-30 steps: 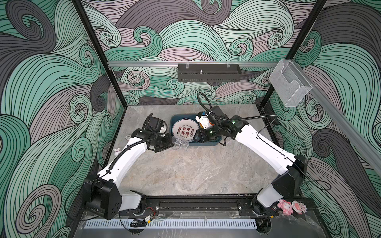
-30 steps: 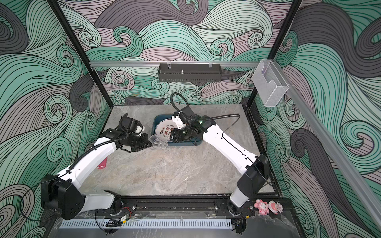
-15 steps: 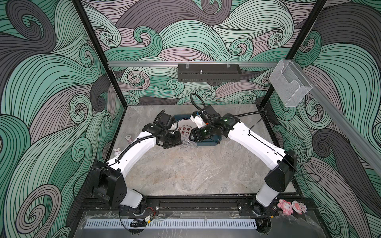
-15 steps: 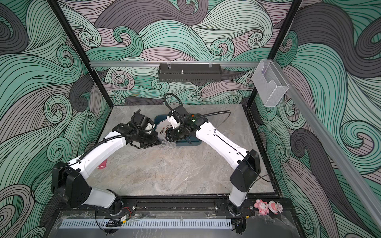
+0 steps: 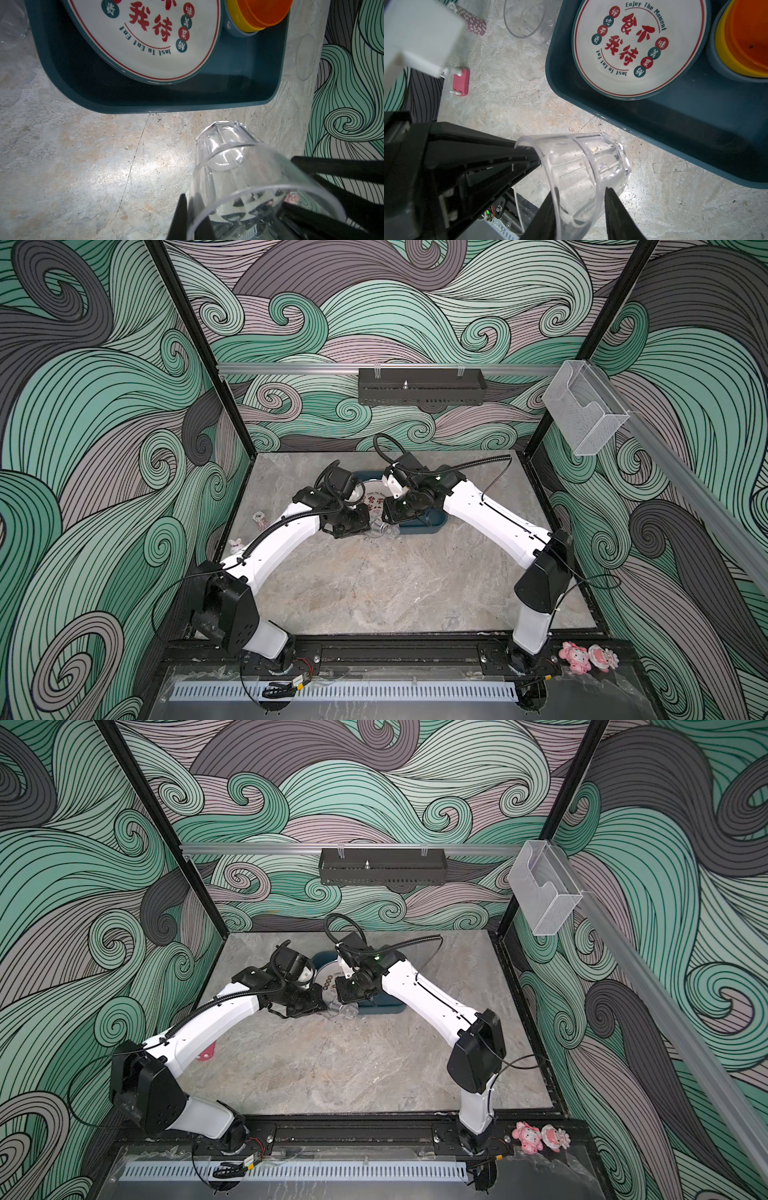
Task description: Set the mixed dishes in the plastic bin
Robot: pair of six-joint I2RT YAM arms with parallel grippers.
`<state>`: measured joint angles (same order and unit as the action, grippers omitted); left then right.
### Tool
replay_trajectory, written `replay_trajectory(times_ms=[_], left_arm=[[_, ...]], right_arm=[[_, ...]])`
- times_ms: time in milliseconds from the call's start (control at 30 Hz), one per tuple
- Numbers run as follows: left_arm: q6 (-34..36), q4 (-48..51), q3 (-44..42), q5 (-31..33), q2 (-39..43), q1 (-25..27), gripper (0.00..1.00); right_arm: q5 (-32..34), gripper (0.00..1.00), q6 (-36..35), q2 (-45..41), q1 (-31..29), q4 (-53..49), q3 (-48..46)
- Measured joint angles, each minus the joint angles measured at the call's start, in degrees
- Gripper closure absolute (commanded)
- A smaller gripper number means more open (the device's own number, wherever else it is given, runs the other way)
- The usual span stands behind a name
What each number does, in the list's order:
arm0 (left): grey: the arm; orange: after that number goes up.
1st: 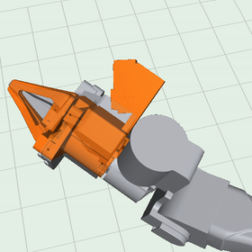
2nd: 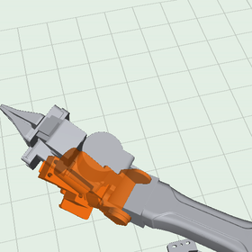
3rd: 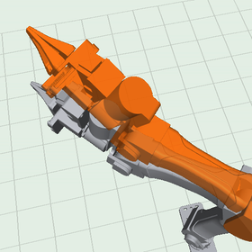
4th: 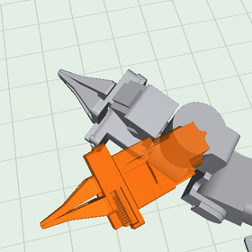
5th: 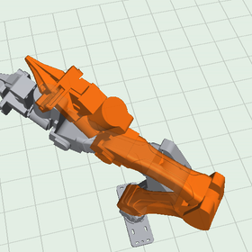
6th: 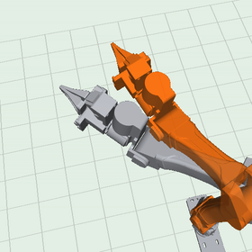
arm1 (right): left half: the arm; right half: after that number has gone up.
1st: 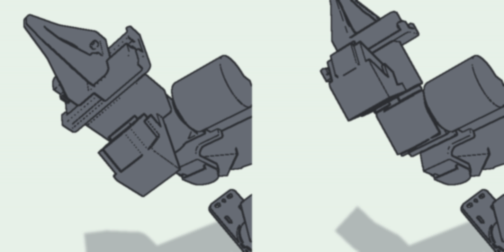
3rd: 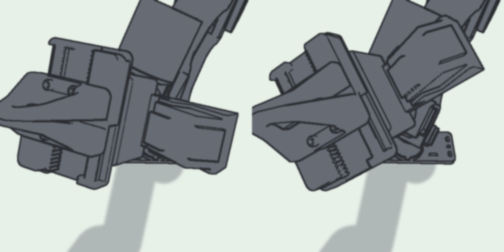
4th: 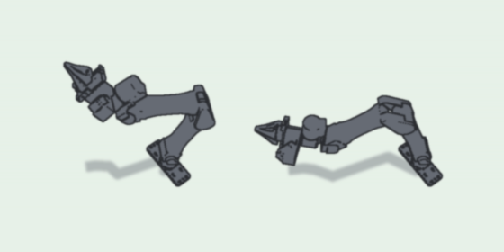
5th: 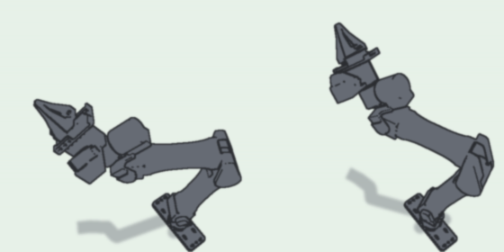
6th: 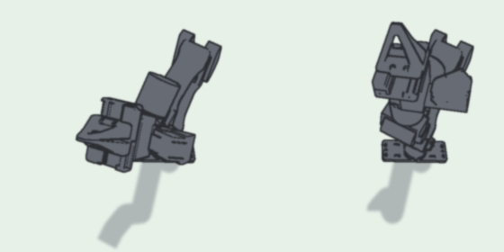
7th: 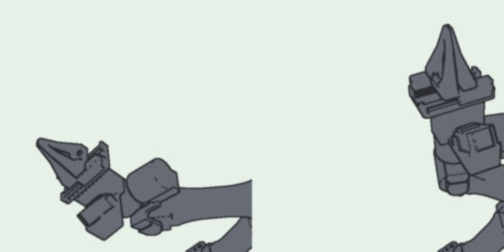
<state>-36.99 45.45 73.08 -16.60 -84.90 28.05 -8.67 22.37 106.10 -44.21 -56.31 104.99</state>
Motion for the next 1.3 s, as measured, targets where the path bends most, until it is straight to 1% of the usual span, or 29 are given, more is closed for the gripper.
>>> replay_trajectory(times_ms=[233, 300, 500, 800, 900, 967, 1167, 1300], left_arm=[[-0.8, 0.3, 0.7, 0.7, 0.0, 0.3, 1.00], [-1.1, 0.9, 1.1, 1.4, 0.0, 0.3, 1.00], [-1.5, 1.4, 1.2, 2.2, 0.0, 0.6, 0.99], [-2.5, 1.2, 1.9, 2.6, 0.1, 0.6, 0.92], [-2.6, 0.9, 1.9, 2.6, 1.2, 0.6, 0.89], [-2.7, 0.6, 1.9, 2.4, 2.3, 0.6, 0.89], [-2.7, -1.1, 2.6, 1.0, 5.6, 0.6, 0.88], [-2.7, -1.3, 2.9, 0.8, 5.9, 0.7, 0.83]], right_arm=[[2.5, 0.81, 0.4, 1.1, -0.3, -0.6, 1.3], [3.3, 0.88, 0.4, 1.5, -0.5, -0.6, 1.3], [4.4, 1.00, 0.2, 1.8, -0.9, -0.7, 1.4], [6.2, 1.00, 0.2, 1.8, -0.9, -0.8, 1.4], [6.7, 1.00, 0.2, 1.8, -0.9, -0.9, 1.4], [7.1, 1.00, 0.2, 1.8, -0.8, -1.2, 1.3], [8.4, 1.00, 0.7, 1.8, 0.9, -1.4, -0.5], [9.1, 1.00, 0.7, 1.6, 2.6, -1.4, -1.1]])
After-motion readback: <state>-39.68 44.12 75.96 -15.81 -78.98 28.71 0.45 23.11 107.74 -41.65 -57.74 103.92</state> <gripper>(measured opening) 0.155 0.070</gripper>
